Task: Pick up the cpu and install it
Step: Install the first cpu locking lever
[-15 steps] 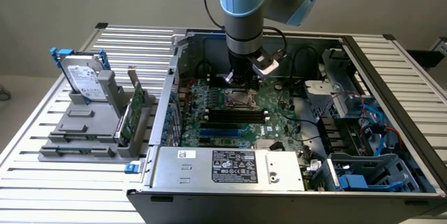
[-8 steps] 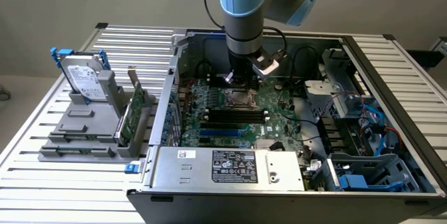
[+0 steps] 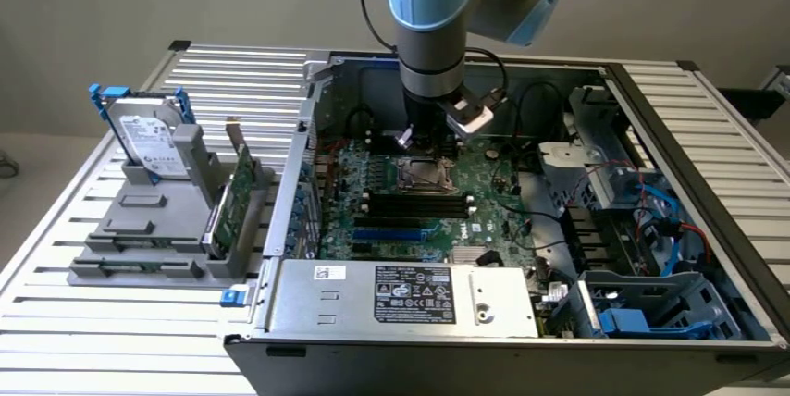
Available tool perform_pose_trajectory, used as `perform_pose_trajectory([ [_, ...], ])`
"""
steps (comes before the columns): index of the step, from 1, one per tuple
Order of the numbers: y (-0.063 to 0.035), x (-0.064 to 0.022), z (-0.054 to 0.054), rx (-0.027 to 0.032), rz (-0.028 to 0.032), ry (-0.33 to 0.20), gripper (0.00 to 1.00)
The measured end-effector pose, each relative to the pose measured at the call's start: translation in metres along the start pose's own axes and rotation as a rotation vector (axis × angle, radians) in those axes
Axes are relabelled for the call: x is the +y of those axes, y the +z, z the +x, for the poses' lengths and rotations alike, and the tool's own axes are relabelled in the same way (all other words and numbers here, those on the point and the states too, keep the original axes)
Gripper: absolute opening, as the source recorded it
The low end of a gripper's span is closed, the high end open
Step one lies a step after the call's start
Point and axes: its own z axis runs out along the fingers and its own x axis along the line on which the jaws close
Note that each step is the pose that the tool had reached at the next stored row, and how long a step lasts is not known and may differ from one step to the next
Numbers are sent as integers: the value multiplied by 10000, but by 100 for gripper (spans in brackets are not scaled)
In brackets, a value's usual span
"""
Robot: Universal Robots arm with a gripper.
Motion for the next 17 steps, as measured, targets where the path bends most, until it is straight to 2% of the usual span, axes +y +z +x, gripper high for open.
perform_pose_trajectory([
  [6,0,4,-3,4,18,-26,11],
  [13,8,6,-6,79,134,-56,11],
  [17,12,7,-7,101,172,-73,11],
])
